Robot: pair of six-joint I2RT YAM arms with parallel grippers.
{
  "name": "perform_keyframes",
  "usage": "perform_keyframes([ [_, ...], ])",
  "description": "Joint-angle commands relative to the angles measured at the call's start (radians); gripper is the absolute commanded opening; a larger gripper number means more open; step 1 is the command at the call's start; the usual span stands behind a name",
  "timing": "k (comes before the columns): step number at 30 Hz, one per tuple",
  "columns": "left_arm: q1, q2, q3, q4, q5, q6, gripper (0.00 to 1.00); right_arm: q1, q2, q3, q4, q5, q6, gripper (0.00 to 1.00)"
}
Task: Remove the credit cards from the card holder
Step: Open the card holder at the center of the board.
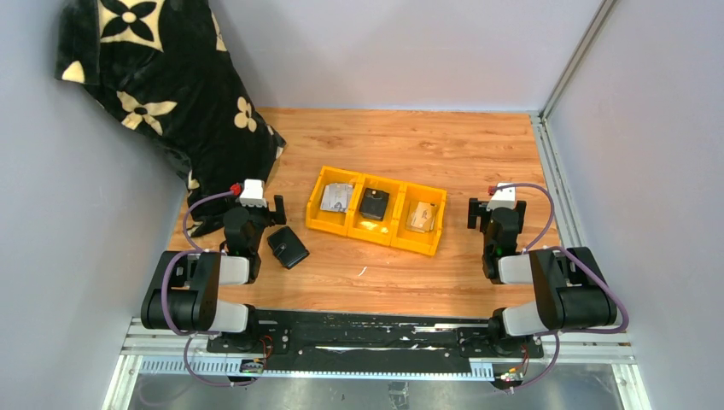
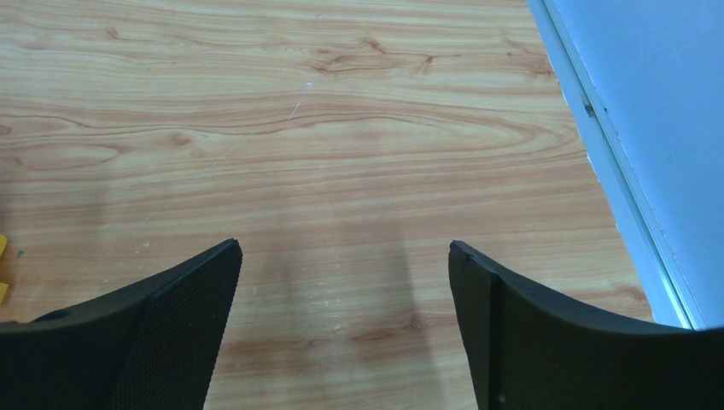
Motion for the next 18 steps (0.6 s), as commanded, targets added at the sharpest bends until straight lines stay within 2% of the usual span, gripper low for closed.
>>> perform_keyframes([
  [1, 0.000, -0.021, 0.018, -0.002, 0.000, 0.018, 1.00, -0.012, 0.003, 0.008, 0.026, 0.013, 0.011, 0.94],
  [5, 0.019, -0.131, 0.113, -0.275, 0.019, 0.023, 1.00, 0.009, -0.034, 0.010, 0.027, 0.091, 0.000, 0.94],
  [6, 0.020, -0.159, 0.156, -0.385, 0.031, 0.048, 1.00, 0.015, -0.073, 0.032, -0.046, 0.121, 0.008, 0.95],
  [10, 0.020, -0.220, 0.302, -0.719, 0.079, 0.135, 1.00, 0.015, -0.183, 0.252, -0.571, 0.244, 0.139, 0.95],
  [12, 0.068, -0.227, 0.383, -0.856, 0.124, 0.126, 1.00, 0.014, -0.212, 0.340, -0.703, 0.222, 0.201, 0.95],
  [15, 0.087, -0.203, 0.491, -1.050, 0.188, 0.111, 1.00, 0.011, -0.268, 0.407, -0.828, 0.075, 0.276, 0.95],
  [18, 0.087, -0.169, 0.583, -1.227, 0.228, 0.132, 1.00, 0.010, -0.306, 0.464, -0.924, 0.025, 0.471, 0.95],
])
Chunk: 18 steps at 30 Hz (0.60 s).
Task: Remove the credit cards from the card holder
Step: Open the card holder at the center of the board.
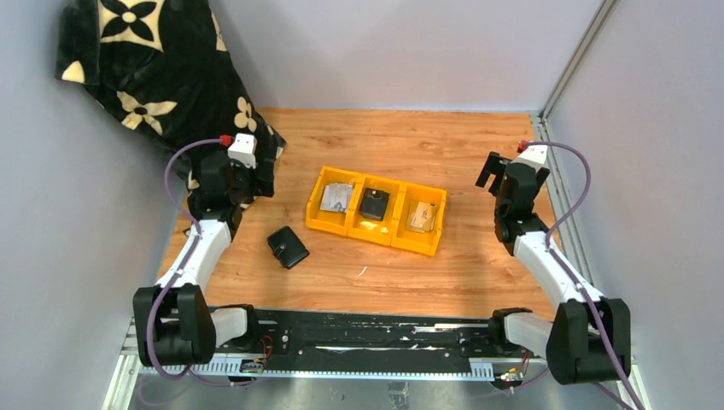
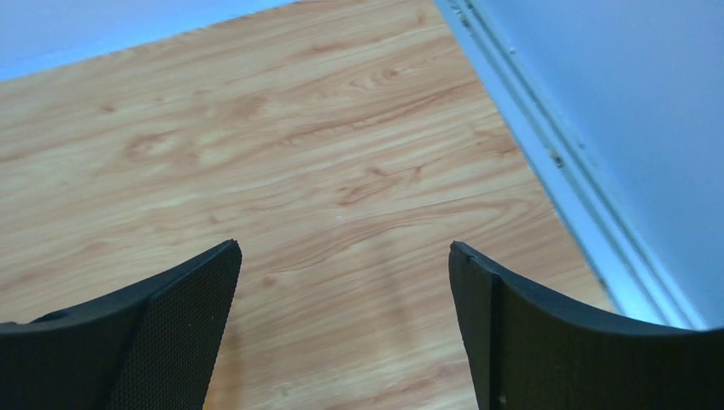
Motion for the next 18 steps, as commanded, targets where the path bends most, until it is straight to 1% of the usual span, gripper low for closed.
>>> perform_keyframes([
  [1, 0.006, 0.043, 0.121, -0.428, 0.116, 0.047, 1.00, 0.003, -0.056, 0.085, -0.344, -0.091, 0.315, 0.95],
  [2, 0.006, 0.044, 0.132, -0.464, 0.127, 0.068, 1.00, 0.003, -0.060, 0.095, -0.362, -0.109, 0.361, 0.95],
  [6, 0.005, 0.016, 0.136, -0.560, 0.190, 0.146, 1.00, 0.005, -0.072, 0.096, -0.352, -0.332, 0.348, 0.95],
  [7, 0.005, 0.003, 0.135, -0.583, 0.195, 0.165, 1.00, 0.012, -0.066, 0.106, -0.354, -0.406, 0.361, 0.95],
  [8, 0.005, -0.007, 0.137, -0.602, 0.199, 0.186, 1.00, 0.036, -0.055, 0.127, -0.381, -0.437, 0.358, 0.95],
  [10, 0.006, -0.023, 0.140, -0.638, 0.201, 0.213, 1.00, 0.133, -0.025, 0.208, -0.472, -0.378, 0.333, 0.95],
  [12, 0.005, -0.025, 0.151, -0.673, 0.202, 0.229, 1.00, 0.268, 0.004, 0.265, -0.527, -0.276, 0.281, 0.95],
  [13, 0.005, -0.023, 0.156, -0.686, 0.194, 0.231, 1.00, 0.363, 0.021, 0.285, -0.537, -0.237, 0.262, 0.95],
  [14, 0.005, -0.016, 0.160, -0.692, 0.186, 0.232, 1.00, 0.406, 0.031, 0.303, -0.540, -0.204, 0.251, 0.95],
  [18, 0.010, 0.021, 0.199, -0.753, 0.164, 0.259, 1.00, 0.671, 0.128, 0.401, -0.545, -0.117, 0.208, 0.95],
])
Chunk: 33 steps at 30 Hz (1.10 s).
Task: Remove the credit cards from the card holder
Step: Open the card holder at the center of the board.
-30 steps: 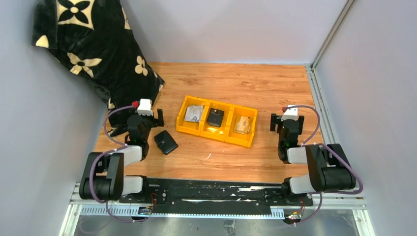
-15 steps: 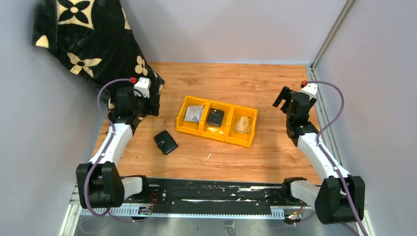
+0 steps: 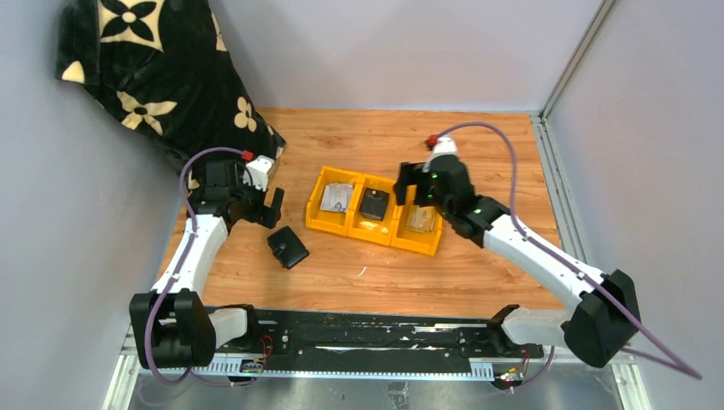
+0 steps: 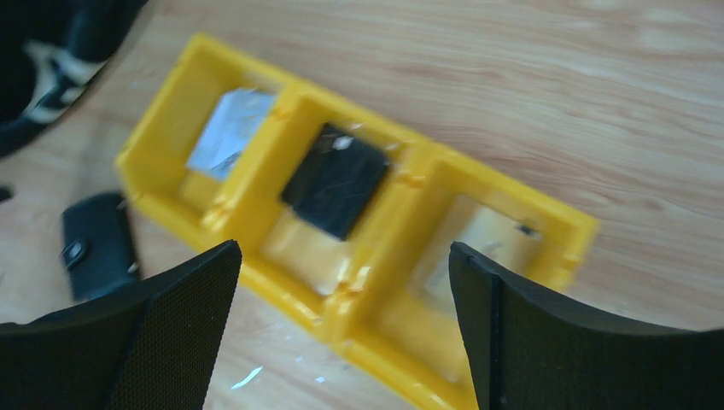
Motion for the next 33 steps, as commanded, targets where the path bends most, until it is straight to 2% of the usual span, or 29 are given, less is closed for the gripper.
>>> perform_keyframes([
  [1, 0.009, 0.032, 0.064, -0.110, -0.006, 0.057, 0.99, 0.231, 0.099, 0.106, -0.074, 0.108, -0.064, 0.95],
  [6, 0.054, 0.067, 0.124, -0.171, 0.007, 0.063, 0.99, 0.426, 0.290, 0.265, -0.091, 0.110, -0.089, 0.95],
  [14, 0.119, 0.117, 0.192, -0.244, 0.038, 0.092, 0.97, 0.597, 0.639, 0.539, -0.114, 0.044, -0.129, 0.95],
  [21, 0.156, 0.122, 0.218, -0.283, 0.078, 0.100, 0.96, 0.655, 0.905, 0.755, -0.152, 0.058, -0.141, 0.95],
  [25, 0.209, 0.149, 0.227, -0.280, 0.131, 0.090, 0.96, 0.662, 0.992, 0.802, -0.148, 0.079, -0.140, 0.95],
  [29, 0.251, 0.200, 0.290, -0.345, 0.157, 0.089, 0.94, 0.664, 1.062, 0.843, -0.146, 0.118, -0.143, 0.95],
  [33, 0.266, 0.180, 0.312, -0.368, 0.157, 0.095, 0.94, 0.664, 1.115, 0.885, -0.155, 0.141, -0.144, 0.96],
])
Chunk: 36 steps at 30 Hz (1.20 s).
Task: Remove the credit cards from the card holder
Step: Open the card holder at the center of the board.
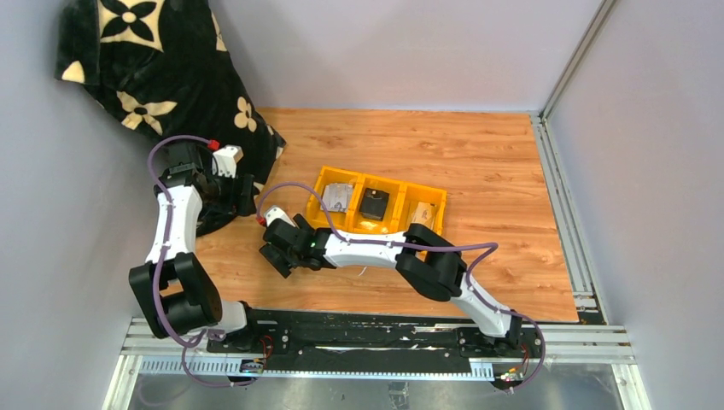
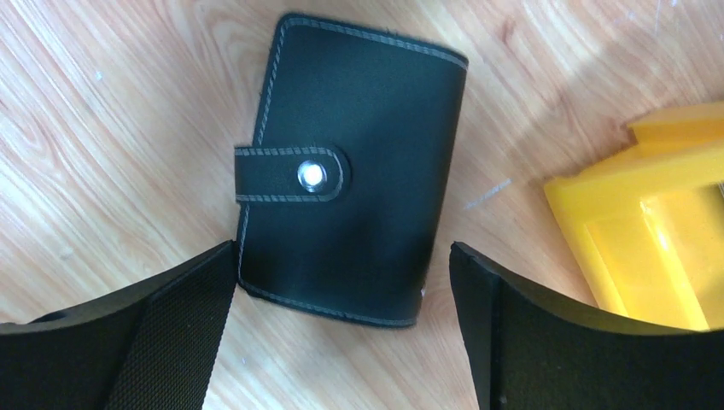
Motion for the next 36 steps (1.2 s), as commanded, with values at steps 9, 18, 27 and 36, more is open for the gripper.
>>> perform_keyframes([
  [9, 0.017, -0.045, 0.057, -0.092, 0.050, -0.008, 0.95, 0.009, 0.069, 0.016, -0.035, 0.047, 0.015, 0.94],
  [18, 0.017, -0.070, 0.080, -0.093, 0.040, -0.126, 1.00, 0.009, -0.128, -0.232, 0.155, 0.059, 0.049, 0.80],
  [27, 0.016, -0.148, 0.053, -0.140, 0.080, -0.160, 1.00, 0.009, -0.224, -0.285, 0.309, 0.012, 0.000, 0.59],
  [36, 0.008, -0.160, 0.052, -0.214, 0.213, -0.193, 1.00, 0.009, -0.395, -0.405, 0.386, 0.037, -0.009, 0.51],
])
